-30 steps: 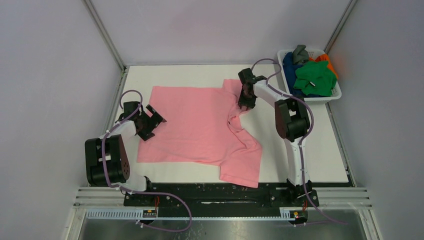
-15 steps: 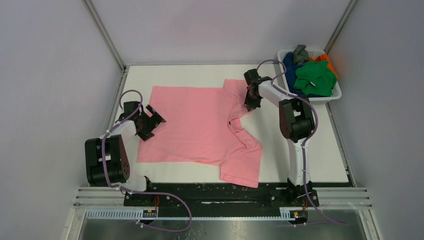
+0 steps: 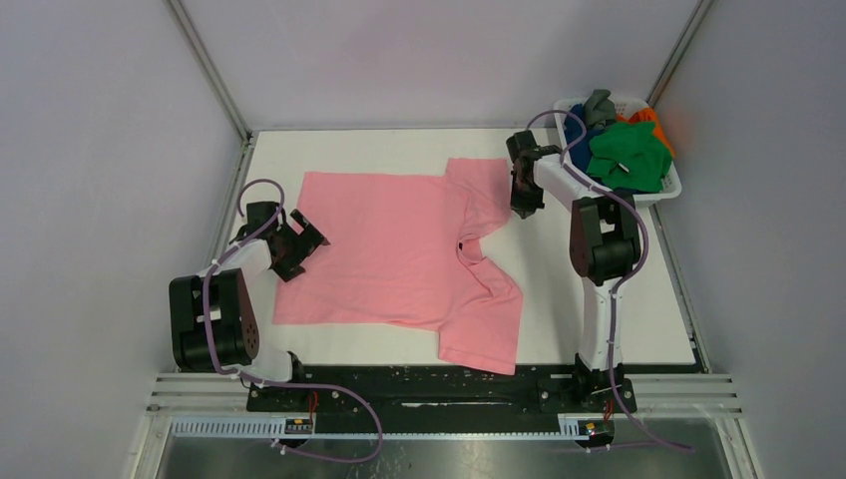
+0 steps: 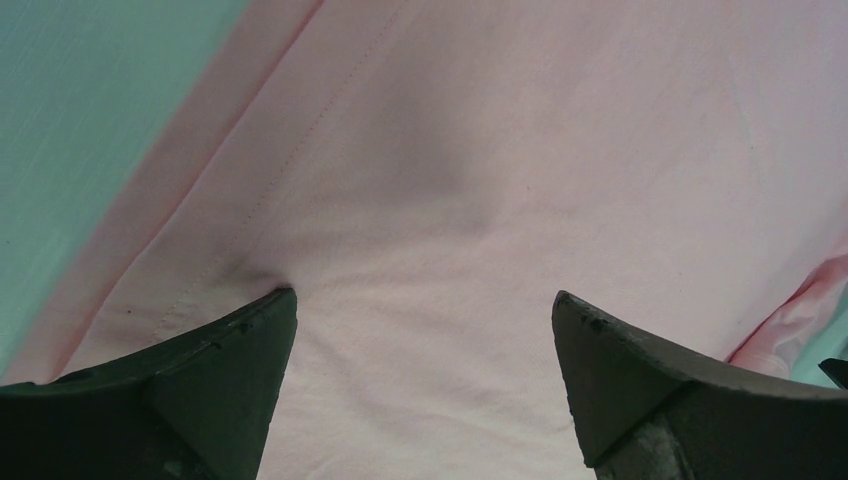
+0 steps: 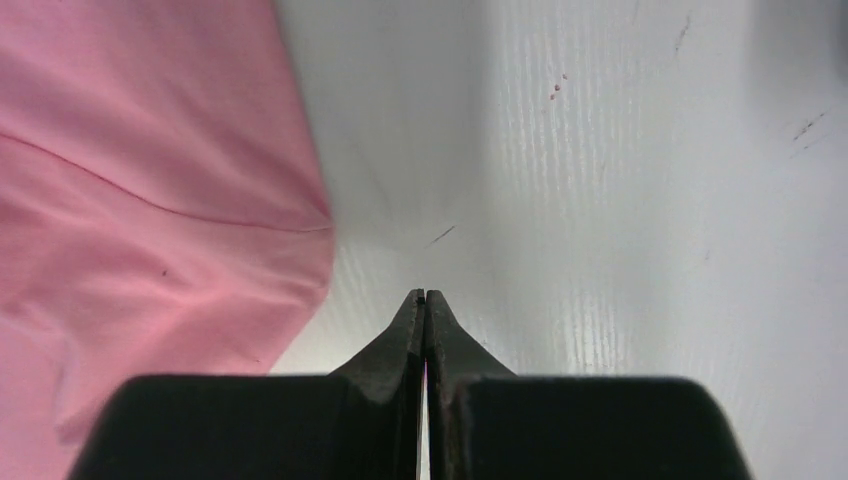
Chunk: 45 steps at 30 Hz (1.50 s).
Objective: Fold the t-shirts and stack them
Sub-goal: Flatten out the tshirt
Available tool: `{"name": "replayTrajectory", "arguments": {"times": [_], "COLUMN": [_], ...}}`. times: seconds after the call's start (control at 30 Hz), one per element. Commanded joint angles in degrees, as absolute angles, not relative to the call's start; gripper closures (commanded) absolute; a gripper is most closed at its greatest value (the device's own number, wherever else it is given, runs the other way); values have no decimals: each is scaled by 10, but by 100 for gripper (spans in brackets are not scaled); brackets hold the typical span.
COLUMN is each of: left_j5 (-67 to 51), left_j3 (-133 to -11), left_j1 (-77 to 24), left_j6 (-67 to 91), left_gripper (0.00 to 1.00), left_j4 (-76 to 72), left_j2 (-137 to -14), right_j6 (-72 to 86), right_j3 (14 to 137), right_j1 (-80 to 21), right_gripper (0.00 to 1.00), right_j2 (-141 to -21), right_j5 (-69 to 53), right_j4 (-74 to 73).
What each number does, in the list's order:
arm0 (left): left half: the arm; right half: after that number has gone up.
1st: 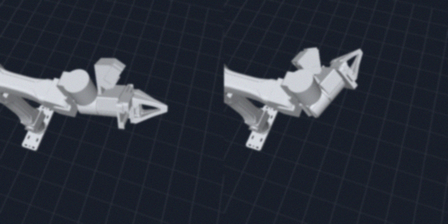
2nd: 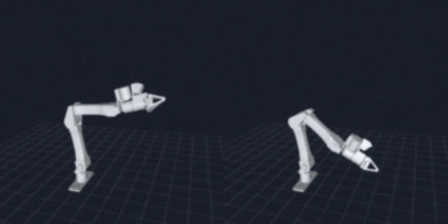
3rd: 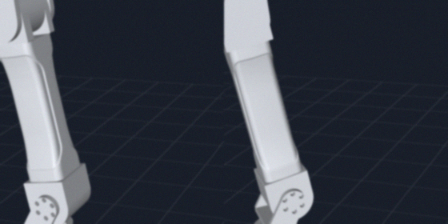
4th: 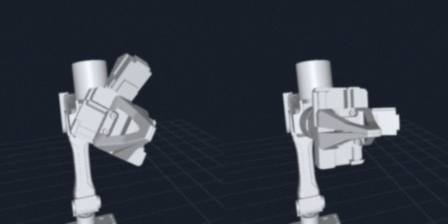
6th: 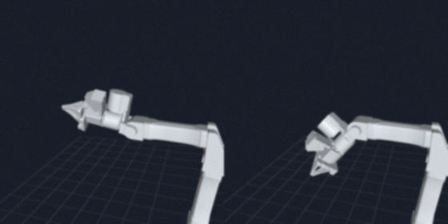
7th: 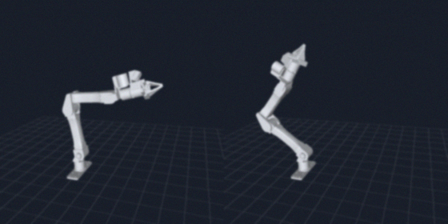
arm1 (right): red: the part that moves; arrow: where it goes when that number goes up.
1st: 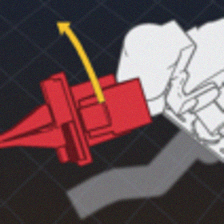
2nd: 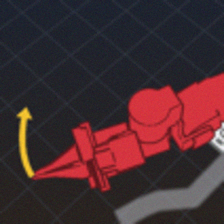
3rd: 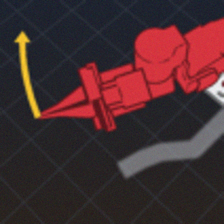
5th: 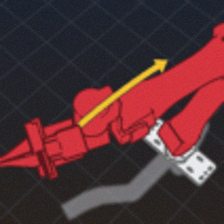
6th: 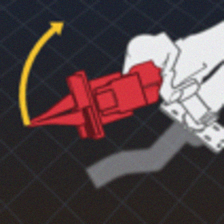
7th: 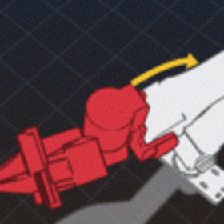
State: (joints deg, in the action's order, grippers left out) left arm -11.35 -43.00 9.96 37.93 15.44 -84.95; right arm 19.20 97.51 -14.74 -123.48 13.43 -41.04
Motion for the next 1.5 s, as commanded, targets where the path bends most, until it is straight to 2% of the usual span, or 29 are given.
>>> {"name": "replayTrajectory", "arguments": {"times": [0.0,0.1,0.2,0.37,0.63,0.87,1.13,1.3,1.47], "left_j5": [-98,-104,-112,-112,-112,-112,-104,-100,-99], "left_j3": [-445,-447,-446,-446,-446,-444,-445,-445,-447], "left_j1": [99,100,99,99,99,99,99,99,99], "left_j6": [369,369,370,370,370,370,369,367,366], "left_gripper": [1,1,1,1,1,1,1,1,1], "left_j4": [152,151,149,148,148,150,157,159,161], "left_j2": [-849,-853,-854,-854,-854,-850,-847,-844,-852], "right_j6": [168,216,260,304,350,361,354,347,307], "right_j3": [999,968,966,962,961,989,1001,1007,1050], "right_j1": [-140,-140,-142,-153,-168,-178,-181,-181,-178], "right_gripper": [99,72,60,54,53,55,75,98,100], "right_j2": [-1205,-1195,-1206,-1232,-1254,-1269,-1276,-1279,-1283], "right_j5": [86,-3,-28,-26,30,57,68,66,96], "right_j4": [-429,-377,-366,-368,-402,-435,-450,-453,-489]}}
